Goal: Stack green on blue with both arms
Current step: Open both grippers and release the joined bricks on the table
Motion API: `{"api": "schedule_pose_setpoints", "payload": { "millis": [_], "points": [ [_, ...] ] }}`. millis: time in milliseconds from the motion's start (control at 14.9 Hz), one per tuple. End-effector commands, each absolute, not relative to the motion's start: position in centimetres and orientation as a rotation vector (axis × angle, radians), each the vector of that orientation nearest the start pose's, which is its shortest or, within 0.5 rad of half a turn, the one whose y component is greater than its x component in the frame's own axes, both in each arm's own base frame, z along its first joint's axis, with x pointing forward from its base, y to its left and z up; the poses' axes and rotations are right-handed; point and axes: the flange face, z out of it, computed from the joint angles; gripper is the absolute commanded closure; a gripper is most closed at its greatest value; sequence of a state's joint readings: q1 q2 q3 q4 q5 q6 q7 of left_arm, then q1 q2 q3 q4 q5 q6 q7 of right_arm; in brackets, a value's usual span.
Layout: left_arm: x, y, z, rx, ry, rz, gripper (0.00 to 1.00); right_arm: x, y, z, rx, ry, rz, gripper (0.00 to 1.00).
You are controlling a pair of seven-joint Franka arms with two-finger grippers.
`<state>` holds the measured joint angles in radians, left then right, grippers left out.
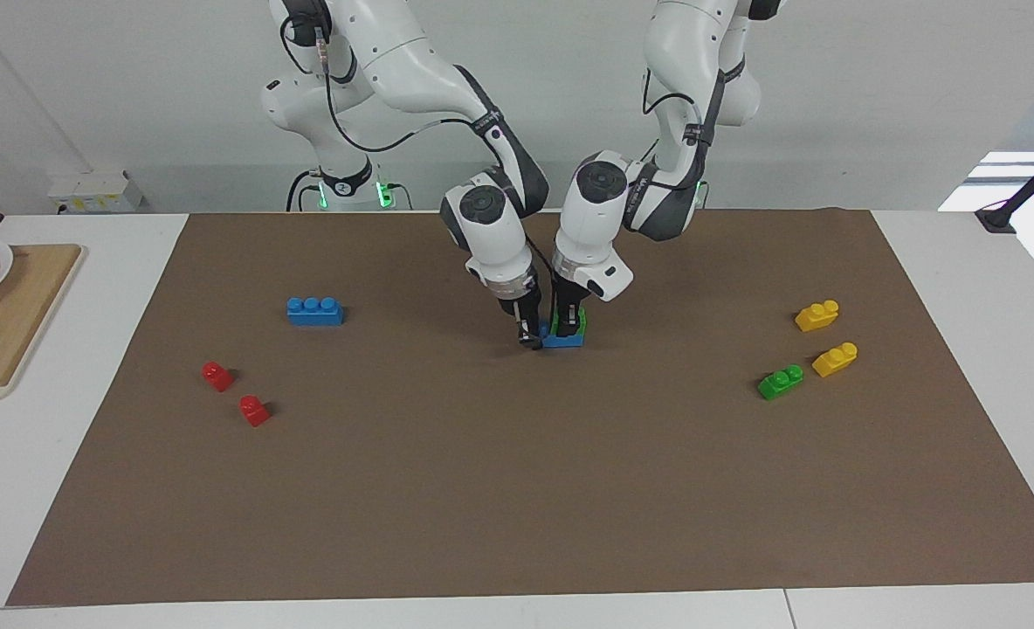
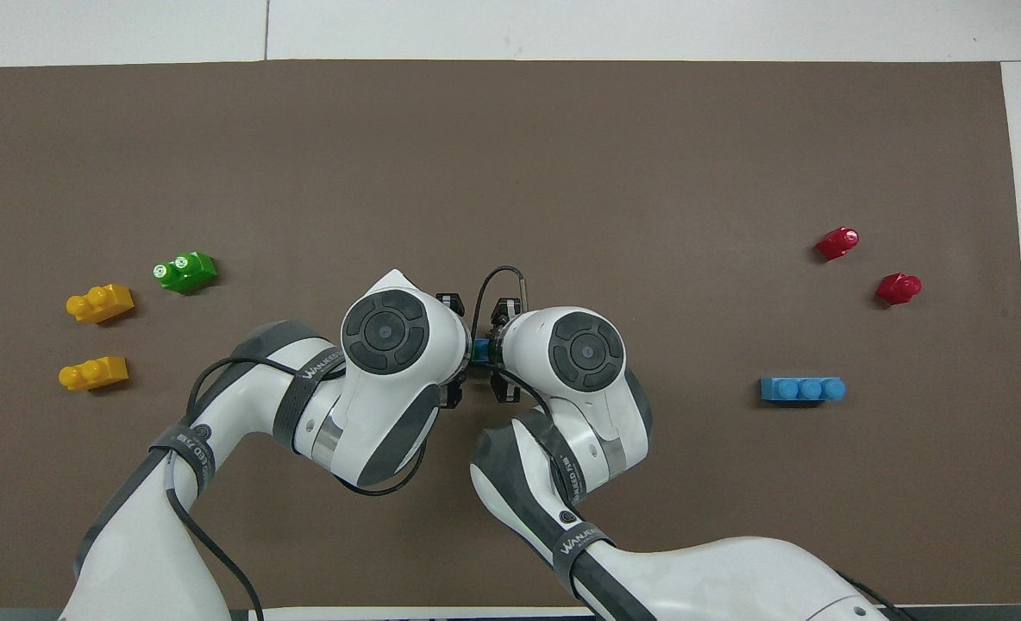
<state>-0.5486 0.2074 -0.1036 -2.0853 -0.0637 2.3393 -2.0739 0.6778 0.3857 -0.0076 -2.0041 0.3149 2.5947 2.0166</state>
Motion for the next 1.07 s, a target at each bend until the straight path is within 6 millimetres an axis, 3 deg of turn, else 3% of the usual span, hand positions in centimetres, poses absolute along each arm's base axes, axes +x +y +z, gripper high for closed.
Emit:
{"api": "schedule_pose_setpoints", "payload": {
  "millis": [0, 67, 134, 201, 401, 535, 803, 870, 1004],
  "points": [
    [47.3, -33.6, 34.3, -2.356, -2.143, 0.084, 0.00, 50.5, 35.1, 25.6, -2.028, 2.097, 0.134, 0.62],
    [47.5, -33.1, 35.0, -2.343, -2.149, 0.085, 0.00, 50.7, 35.0, 25.7, -2.026, 2.094, 0.133, 0.37],
    [47.8, -32.6, 35.9, -2.329, -2.152, 0.088, 0.00, 50.9, 34.9, 25.8, -2.012, 2.107, 0.141, 0.23],
    [47.8, -32.2, 36.5, -2.322, -2.129, 0.095, 0.00, 51.1, 35.0, 26.0, -2.006, 2.110, 0.148, 0.19],
    [47.1, -29.8, 39.3, -2.391, -1.972, 0.115, 0.00, 51.6, 34.6, 26.4, -1.990, 2.116, 0.147, 0.09],
    [47.4, -27.0, 42.1, -2.410, -1.950, 0.113, 0.00, 52.8, 32.7, 27.6, -1.955, 2.145, 0.152, 0.08],
    [47.4, -21.1, 47.1, -2.455, -1.906, 0.106, 0.00, 54.5, 29.4, 33.0, -1.940, 2.137, 0.166, 0.05],
    [47.5, -19.2, 48.1, -2.458, -1.906, 0.105, 0.00, 55.0, 28.1, 34.5, -1.962, 2.104, 0.161, 0.00],
    [47.6, -15.8, 50.2, -2.548, -1.811, 0.094, 0.00, 56.0, 25.9, 37.9, -2.121, 1.929, 0.142, 0.00]
  ]
}}
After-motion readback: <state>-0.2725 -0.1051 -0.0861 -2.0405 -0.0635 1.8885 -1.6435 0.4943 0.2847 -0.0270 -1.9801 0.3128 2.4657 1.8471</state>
